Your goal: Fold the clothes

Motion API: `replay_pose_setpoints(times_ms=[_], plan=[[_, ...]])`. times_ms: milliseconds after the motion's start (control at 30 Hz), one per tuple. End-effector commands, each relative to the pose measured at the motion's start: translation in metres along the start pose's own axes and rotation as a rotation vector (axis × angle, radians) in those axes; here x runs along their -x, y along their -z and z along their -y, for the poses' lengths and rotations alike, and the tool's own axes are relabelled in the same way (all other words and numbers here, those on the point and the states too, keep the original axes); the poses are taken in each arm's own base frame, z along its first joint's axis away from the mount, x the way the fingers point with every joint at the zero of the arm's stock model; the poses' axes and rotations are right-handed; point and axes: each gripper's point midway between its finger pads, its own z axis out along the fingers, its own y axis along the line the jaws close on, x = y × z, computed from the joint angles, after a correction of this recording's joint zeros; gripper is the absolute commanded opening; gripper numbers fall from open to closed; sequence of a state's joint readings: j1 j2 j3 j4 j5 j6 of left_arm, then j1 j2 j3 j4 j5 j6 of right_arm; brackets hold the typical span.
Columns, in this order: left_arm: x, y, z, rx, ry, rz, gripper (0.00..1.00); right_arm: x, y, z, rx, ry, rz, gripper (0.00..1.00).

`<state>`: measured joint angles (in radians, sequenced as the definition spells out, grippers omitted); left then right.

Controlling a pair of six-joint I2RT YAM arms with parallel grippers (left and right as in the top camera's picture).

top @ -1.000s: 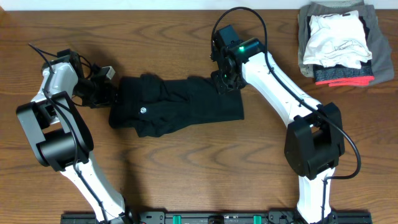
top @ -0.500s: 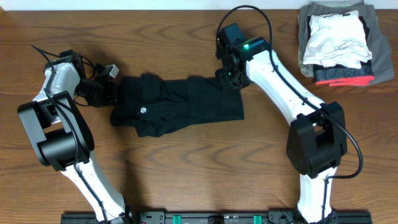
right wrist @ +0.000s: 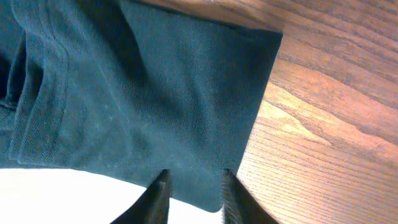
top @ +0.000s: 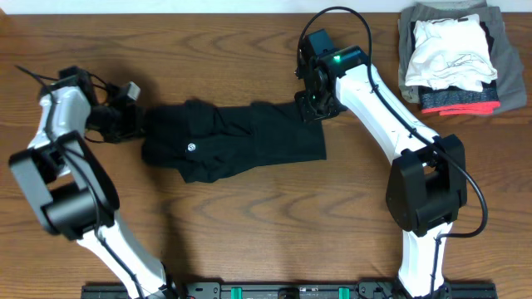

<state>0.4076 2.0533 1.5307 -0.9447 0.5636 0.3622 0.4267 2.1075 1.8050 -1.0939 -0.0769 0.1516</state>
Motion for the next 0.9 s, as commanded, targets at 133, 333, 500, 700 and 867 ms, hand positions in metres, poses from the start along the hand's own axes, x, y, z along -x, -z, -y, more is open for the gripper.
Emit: replay_pose_setpoints(times_ms=[133,333,500,700,867], plan=[[0.006,0.043,0.003,0.111,0.018,0.077,0.06,0.007,-0.007,-0.002,0.014,-0.004,0.022,0.01],[0.009,0.048,0.005,0.116,0.046,0.100,0.06,0.004,-0.032,-0.020,0.148,-0.004,0.022,0.01],[0.011,0.053,0.008,0.119,0.052,0.119,0.06,-0.007,-0.047,-0.026,0.216,-0.034,0.000,0.01],[0.019,0.071,0.016,0.131,0.044,0.183,0.06,-0.011,-0.054,-0.015,0.211,-0.065,-0.011,0.01],[0.022,0.089,0.029,0.139,0.022,0.232,0.06,-0.015,-0.062,-0.008,0.208,-0.095,-0.015,0.01]])
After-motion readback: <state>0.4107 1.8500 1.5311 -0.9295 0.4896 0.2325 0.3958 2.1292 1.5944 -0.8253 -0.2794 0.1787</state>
